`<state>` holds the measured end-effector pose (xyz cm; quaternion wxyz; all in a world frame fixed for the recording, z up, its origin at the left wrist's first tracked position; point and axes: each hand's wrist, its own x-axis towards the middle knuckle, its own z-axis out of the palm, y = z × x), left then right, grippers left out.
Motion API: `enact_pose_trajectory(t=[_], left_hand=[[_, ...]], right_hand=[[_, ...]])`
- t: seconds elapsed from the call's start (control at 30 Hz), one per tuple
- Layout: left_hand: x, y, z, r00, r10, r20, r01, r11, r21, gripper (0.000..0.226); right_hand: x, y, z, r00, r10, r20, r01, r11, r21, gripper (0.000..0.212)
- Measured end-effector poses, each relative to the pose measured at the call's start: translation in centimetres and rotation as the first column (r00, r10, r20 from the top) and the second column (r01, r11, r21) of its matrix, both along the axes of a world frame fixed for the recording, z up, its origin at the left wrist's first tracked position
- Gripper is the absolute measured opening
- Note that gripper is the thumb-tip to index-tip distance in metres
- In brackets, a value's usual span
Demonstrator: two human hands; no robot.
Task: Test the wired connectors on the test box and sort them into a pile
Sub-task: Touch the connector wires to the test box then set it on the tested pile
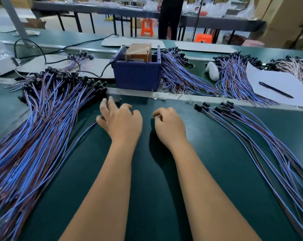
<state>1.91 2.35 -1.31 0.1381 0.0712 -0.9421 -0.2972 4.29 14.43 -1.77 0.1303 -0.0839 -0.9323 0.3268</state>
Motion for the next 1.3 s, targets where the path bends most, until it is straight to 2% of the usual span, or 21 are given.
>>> enact_pose_trajectory(t=[0.1, 0.37, 0.43, 0.5, 0.53, 0.6, 0.67, 0.7, 0.77, 0.87, 0.93, 1.0, 1.07, 1.13, 1.17, 1.23, 1.27, 1.3], left_hand=[[-0.4, -1.1, 0.2, 0.985, 0.045, 0.165, -0.037, 0.998, -0.05, 0.041], [-0.5, -1.5, -0.1, 0.999, -0.019, 0.039, 0.02, 0.999, -0.028, 0.037], [-0.5, -1.4, -0.2, 0.994, -0.046, -0.104, 0.053, 0.997, 0.061, 0.039], [-0.4, -1.1, 0.1, 0.959, -0.054, -0.278, 0.132, 0.954, 0.27, 0.038], [-0.3, -0.9, 0.6, 0.943, -0.053, -0.328, 0.187, 0.9, 0.393, 0.036], [0.2, -0.4, 1.5, 0.912, -0.094, -0.4, 0.323, 0.766, 0.556, 0.036], [1.1, 0.4, 2.2, 0.868, -0.186, -0.46, 0.455, 0.667, 0.589, 0.041], [1.5, 0.8, 2.5, 0.848, -0.24, -0.472, 0.509, 0.615, 0.603, 0.044], [2.4, 1.8, 3.0, 0.819, -0.35, -0.456, 0.574, 0.52, 0.632, 0.045], [3.5, 2.5, 3.4, 0.79, -0.467, -0.398, 0.604, 0.48, 0.636, 0.045], [3.8, 2.3, 3.6, 0.773, -0.528, -0.352, 0.598, 0.42, 0.683, 0.05], [3.7, 1.8, 3.9, 0.745, -0.584, -0.322, 0.587, 0.344, 0.733, 0.053], [3.5, 1.3, 4.0, 0.707, -0.627, -0.326, 0.602, 0.293, 0.743, 0.055], [3.4, 1.2, 3.8, 0.698, -0.633, -0.335, 0.625, 0.31, 0.716, 0.053], [3.4, 1.4, 3.7, 0.698, -0.627, -0.346, 0.657, 0.368, 0.658, 0.05], [3.8, 2.2, 3.3, 0.686, -0.612, -0.394, 0.724, 0.516, 0.458, 0.042], [4.0, 2.6, 3.1, 0.674, -0.601, -0.43, 0.739, 0.563, 0.371, 0.041], [4.1, 2.8, 3.0, 0.659, -0.592, -0.464, 0.747, 0.586, 0.313, 0.04]], right_hand=[[-0.1, 0.0, -0.1, 1.0, 0.011, -0.008, -0.012, 1.0, -0.016, 0.025], [0.2, -0.3, -0.4, 1.0, 0.026, 0.001, -0.026, 1.0, 0.012, 0.022], [0.3, -0.3, -0.4, 0.999, 0.03, -0.019, -0.03, 0.999, -0.017, 0.022], [0.5, -0.4, -0.2, 0.996, 0.048, -0.079, -0.055, 0.994, -0.099, 0.023], [0.6, -0.5, 0.0, 0.992, 0.059, -0.112, -0.08, 0.977, -0.2, 0.022], [0.7, -0.6, 0.6, 0.986, 0.094, -0.138, -0.152, 0.849, -0.506, 0.021], [0.7, -0.7, 1.2, 0.975, 0.185, -0.123, -0.21, 0.579, -0.788, 0.025], [0.7, -0.6, 1.5, 0.961, 0.252, -0.111, -0.218, 0.446, -0.868, 0.032], [0.8, -0.6, 1.8, 0.922, 0.373, -0.105, -0.223, 0.287, -0.932, 0.046], [0.8, 0.0, 1.7, 0.886, 0.432, -0.167, -0.258, 0.163, -0.952, 0.053], [1.0, 0.3, 1.8, 0.87, 0.458, -0.185, -0.252, 0.091, -0.963, 0.065], [0.9, 0.6, 1.8, 0.863, 0.476, -0.167, -0.231, 0.078, -0.97, 0.075], [0.7, 0.7, 1.7, 0.859, 0.49, -0.151, -0.232, 0.109, -0.966, 0.079], [0.7, 0.9, 1.4, 0.87, 0.473, -0.14, -0.209, 0.096, -0.973, 0.077], [0.7, 1.0, 1.1, 0.881, 0.451, -0.141, -0.183, 0.05, -0.982, 0.071], [0.8, 1.2, 0.5, 0.928, 0.336, -0.162, -0.169, -0.008, -0.986, 0.039], [1.0, 1.4, 0.4, 0.943, 0.285, -0.172, -0.169, -0.038, -0.985, 0.027], [1.1, 1.5, 0.3, 0.941, 0.282, -0.19, -0.167, -0.104, -0.981, 0.027]])
